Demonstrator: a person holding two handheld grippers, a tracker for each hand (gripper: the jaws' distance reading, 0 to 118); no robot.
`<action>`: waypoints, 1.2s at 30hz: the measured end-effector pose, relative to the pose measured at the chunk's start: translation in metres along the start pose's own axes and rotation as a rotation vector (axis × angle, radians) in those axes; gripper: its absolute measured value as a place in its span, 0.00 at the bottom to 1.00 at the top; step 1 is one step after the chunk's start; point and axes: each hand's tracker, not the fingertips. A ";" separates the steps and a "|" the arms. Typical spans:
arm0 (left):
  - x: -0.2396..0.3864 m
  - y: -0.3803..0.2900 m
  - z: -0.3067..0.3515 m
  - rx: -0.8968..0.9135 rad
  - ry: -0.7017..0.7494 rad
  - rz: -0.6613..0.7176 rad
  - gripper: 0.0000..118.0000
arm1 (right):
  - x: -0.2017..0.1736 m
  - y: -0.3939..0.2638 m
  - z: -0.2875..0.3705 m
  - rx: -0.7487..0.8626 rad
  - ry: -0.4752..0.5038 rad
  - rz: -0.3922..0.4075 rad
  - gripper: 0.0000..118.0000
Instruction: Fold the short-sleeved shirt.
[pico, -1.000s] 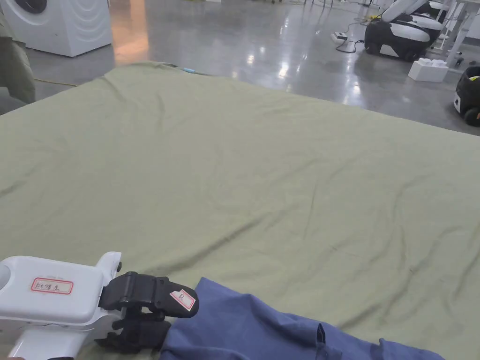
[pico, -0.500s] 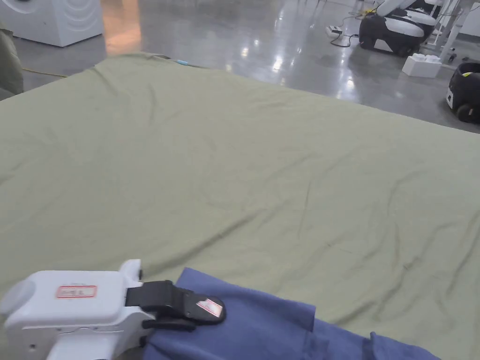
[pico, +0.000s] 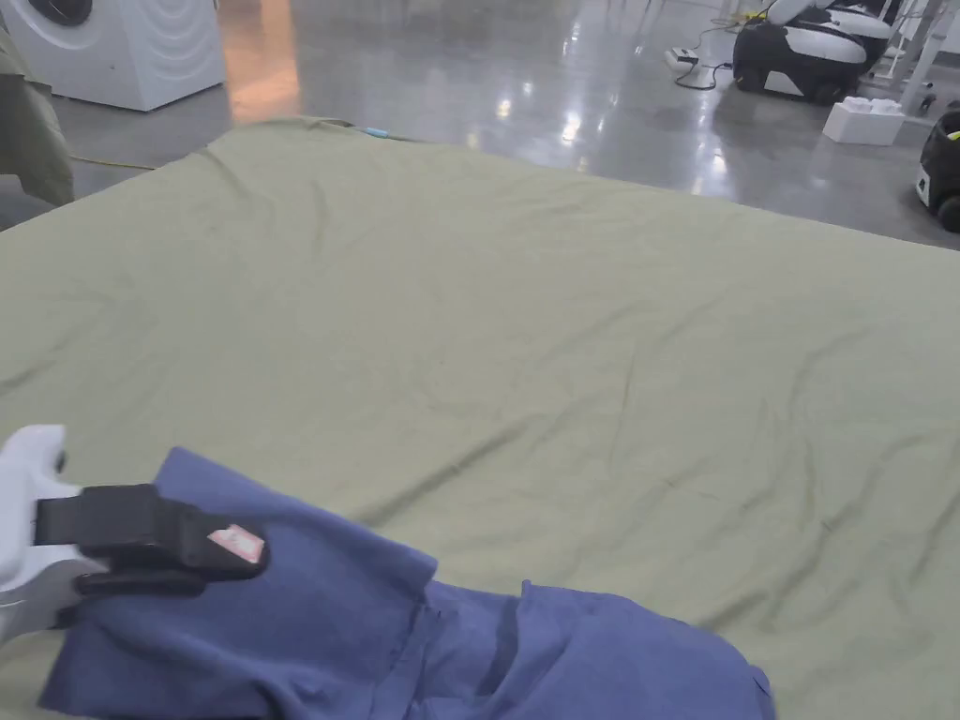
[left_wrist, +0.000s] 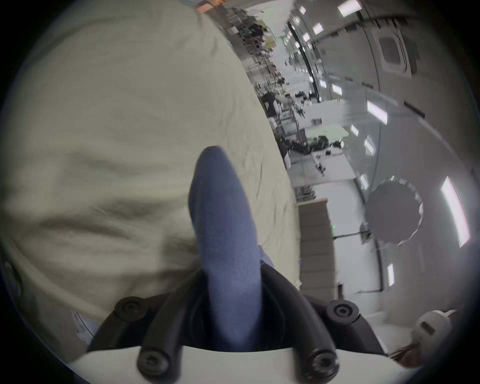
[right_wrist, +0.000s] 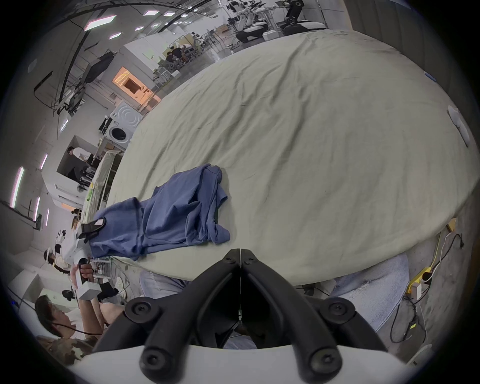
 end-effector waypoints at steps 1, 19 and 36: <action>0.017 -0.002 -0.016 -0.019 0.032 -0.054 0.09 | 0.001 0.000 0.000 -0.001 0.009 -0.002 0.02; 0.166 -0.098 -0.278 -0.548 0.031 -0.398 0.54 | 0.055 -0.022 0.015 0.049 -0.060 -0.150 0.02; 0.119 -0.112 -0.251 -0.574 0.001 -0.241 0.02 | 0.053 -0.019 -0.004 0.012 -0.013 -0.139 0.02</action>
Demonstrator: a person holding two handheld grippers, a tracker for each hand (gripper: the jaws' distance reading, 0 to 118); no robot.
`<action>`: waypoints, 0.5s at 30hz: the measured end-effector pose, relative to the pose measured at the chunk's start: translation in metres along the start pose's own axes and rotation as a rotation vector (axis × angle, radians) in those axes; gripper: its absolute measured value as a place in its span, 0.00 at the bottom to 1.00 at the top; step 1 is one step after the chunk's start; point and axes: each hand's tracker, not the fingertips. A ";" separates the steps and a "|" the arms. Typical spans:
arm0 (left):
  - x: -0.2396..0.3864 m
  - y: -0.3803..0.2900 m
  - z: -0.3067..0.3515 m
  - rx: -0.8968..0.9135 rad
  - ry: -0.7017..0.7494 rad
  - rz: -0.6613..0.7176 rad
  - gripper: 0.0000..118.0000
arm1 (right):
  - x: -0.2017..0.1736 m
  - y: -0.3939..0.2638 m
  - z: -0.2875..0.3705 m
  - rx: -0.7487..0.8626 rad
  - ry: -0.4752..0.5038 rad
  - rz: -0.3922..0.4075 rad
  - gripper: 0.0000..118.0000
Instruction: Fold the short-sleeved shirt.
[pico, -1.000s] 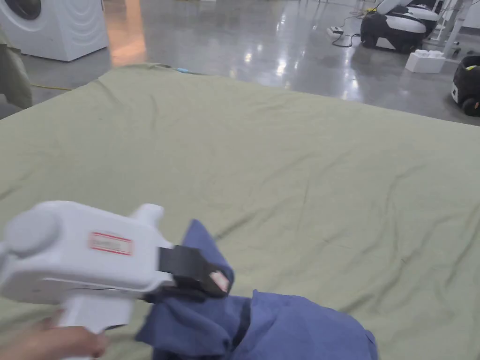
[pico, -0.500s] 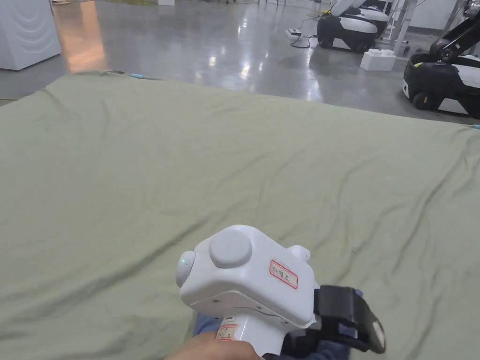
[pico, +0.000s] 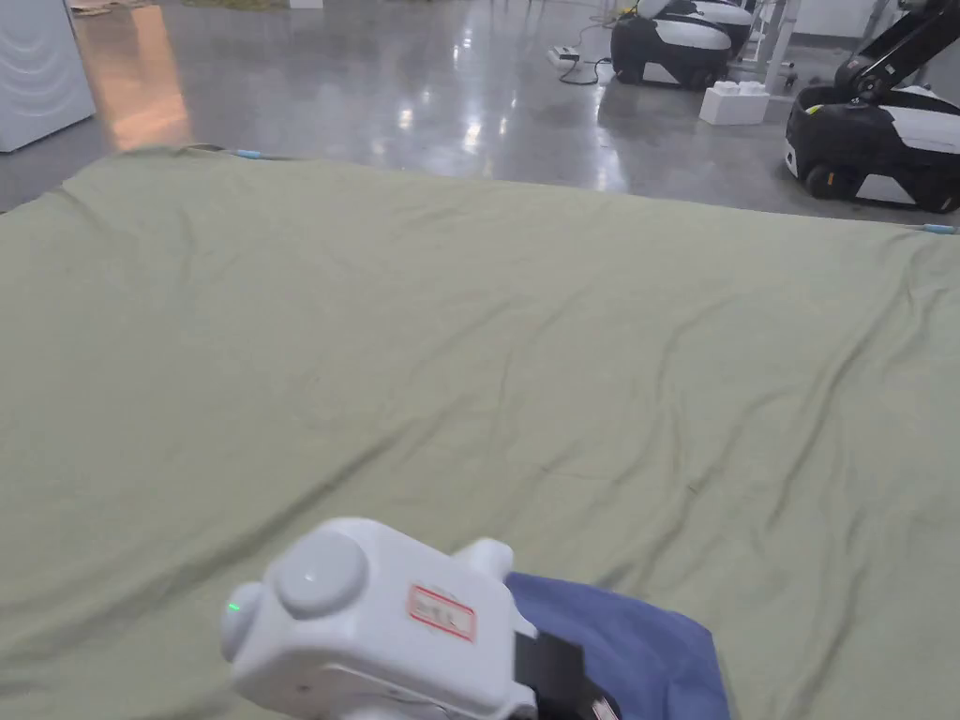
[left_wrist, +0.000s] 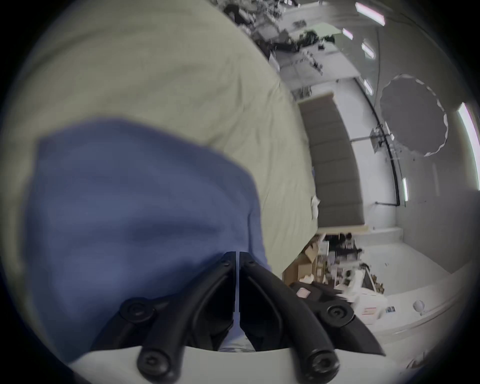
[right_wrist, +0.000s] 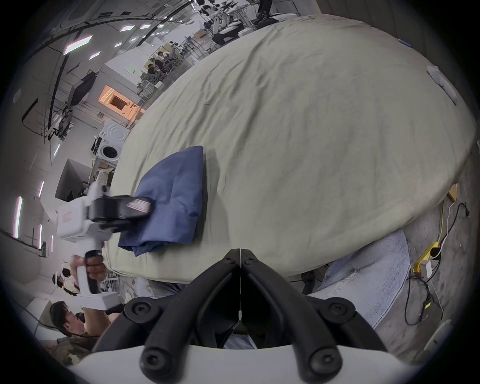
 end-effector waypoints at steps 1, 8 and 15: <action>-0.001 -0.001 -0.019 -0.018 0.015 -0.011 0.01 | 0.000 -0.001 0.000 -0.005 0.009 -0.002 0.02; 0.025 0.005 -0.060 0.012 0.002 -0.153 0.00 | -0.003 -0.001 0.001 -0.013 0.012 0.002 0.02; 0.024 -0.028 0.058 0.184 -0.318 -0.197 0.00 | -0.052 0.034 -0.010 0.067 0.141 0.149 0.02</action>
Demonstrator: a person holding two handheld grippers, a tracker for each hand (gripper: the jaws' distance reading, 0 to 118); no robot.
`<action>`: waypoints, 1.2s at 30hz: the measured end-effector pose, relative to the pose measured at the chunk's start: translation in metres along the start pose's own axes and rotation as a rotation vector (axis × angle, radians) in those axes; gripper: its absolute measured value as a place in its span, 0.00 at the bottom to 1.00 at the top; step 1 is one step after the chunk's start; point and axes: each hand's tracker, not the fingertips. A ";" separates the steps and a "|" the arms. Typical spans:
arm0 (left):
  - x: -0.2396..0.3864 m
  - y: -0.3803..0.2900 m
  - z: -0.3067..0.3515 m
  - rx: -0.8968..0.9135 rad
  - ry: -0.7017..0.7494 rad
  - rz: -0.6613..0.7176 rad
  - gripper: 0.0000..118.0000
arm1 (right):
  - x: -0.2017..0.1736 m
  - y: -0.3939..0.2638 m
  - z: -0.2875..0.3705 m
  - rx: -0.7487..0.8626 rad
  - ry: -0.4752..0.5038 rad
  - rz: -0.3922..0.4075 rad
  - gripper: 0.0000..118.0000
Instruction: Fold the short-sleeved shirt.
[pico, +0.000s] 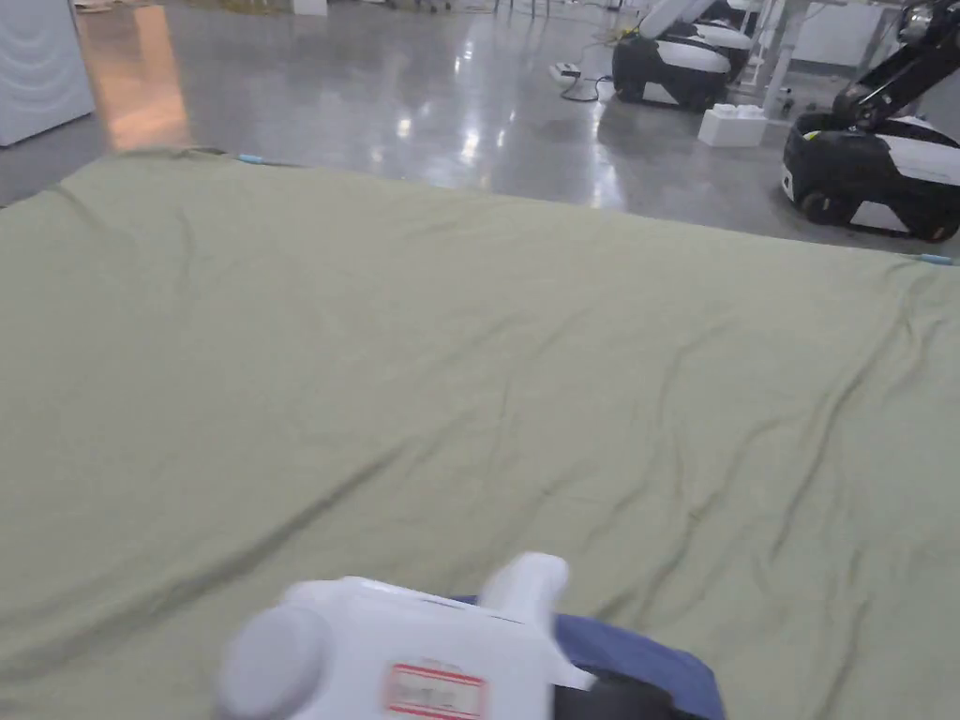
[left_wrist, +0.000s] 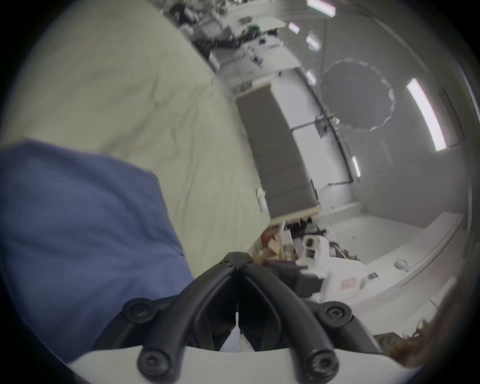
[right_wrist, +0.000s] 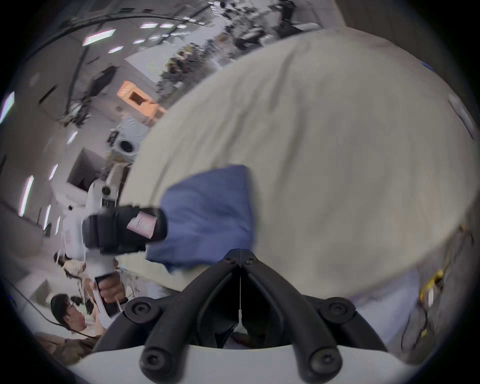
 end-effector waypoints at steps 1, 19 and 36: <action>-0.002 -0.001 0.026 0.061 0.041 -0.008 0.00 | -0.010 0.009 -0.013 0.003 0.061 0.032 0.02; -0.126 -0.007 0.108 0.161 0.203 0.380 0.73 | -0.011 0.035 -0.182 -0.316 0.273 -0.102 0.02; -0.147 0.016 0.097 -0.027 0.132 0.359 0.26 | 0.001 0.040 -0.059 -0.056 0.082 -0.132 0.02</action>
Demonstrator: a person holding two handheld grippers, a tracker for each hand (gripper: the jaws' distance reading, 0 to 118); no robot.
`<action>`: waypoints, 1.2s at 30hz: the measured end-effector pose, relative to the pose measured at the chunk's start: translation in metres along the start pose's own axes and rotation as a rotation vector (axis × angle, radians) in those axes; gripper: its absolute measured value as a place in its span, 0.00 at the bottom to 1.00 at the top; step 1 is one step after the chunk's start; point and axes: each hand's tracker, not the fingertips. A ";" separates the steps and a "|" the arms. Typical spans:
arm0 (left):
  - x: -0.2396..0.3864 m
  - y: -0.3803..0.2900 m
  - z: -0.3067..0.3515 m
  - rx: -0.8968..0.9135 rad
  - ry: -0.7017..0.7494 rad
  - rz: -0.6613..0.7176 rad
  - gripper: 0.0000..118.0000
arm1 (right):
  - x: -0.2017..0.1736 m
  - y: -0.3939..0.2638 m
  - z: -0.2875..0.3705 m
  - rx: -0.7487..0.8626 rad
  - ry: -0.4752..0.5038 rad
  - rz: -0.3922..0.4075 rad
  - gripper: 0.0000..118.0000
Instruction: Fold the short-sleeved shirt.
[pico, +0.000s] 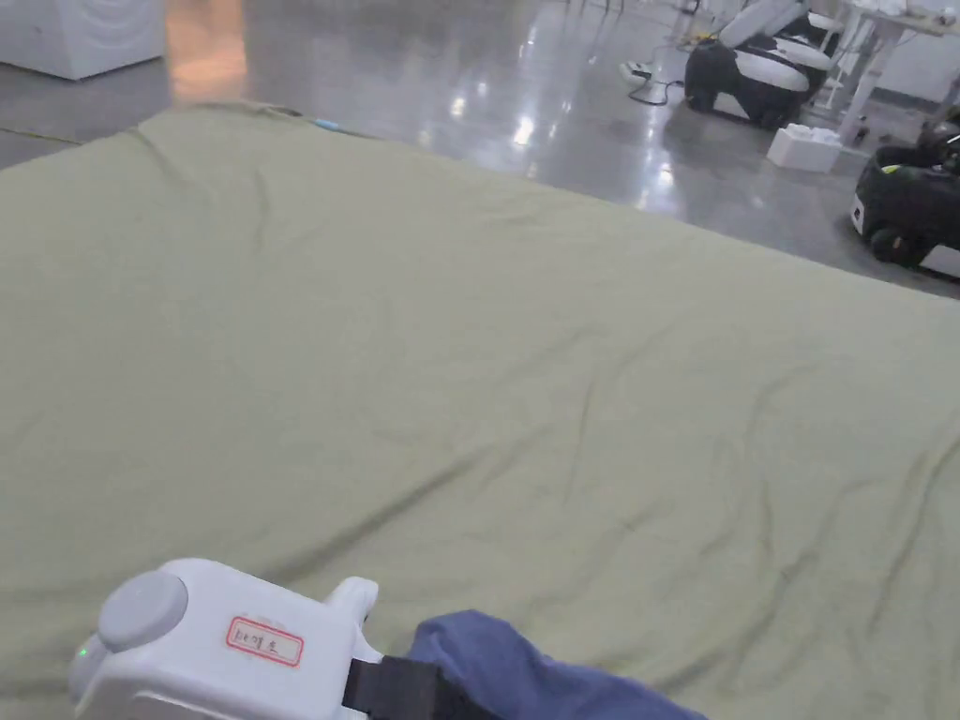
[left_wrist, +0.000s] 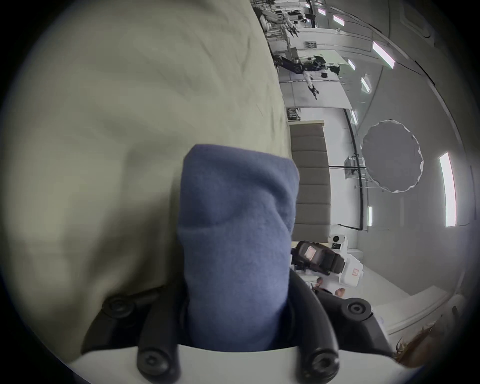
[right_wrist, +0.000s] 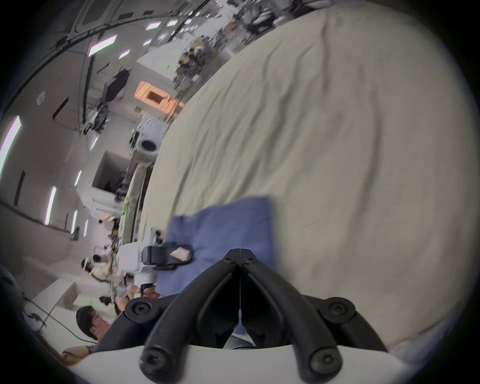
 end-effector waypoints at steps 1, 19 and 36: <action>-0.005 0.001 0.021 0.026 0.018 0.021 0.26 | -0.002 0.000 0.005 0.017 -0.028 -0.001 0.02; -0.063 0.043 0.324 0.319 0.712 0.003 0.26 | -0.124 -0.017 -0.088 -0.203 -0.049 0.189 0.02; -0.087 0.076 0.407 0.420 0.929 0.071 0.26 | -0.134 -0.014 -0.120 -0.272 -0.134 0.251 0.02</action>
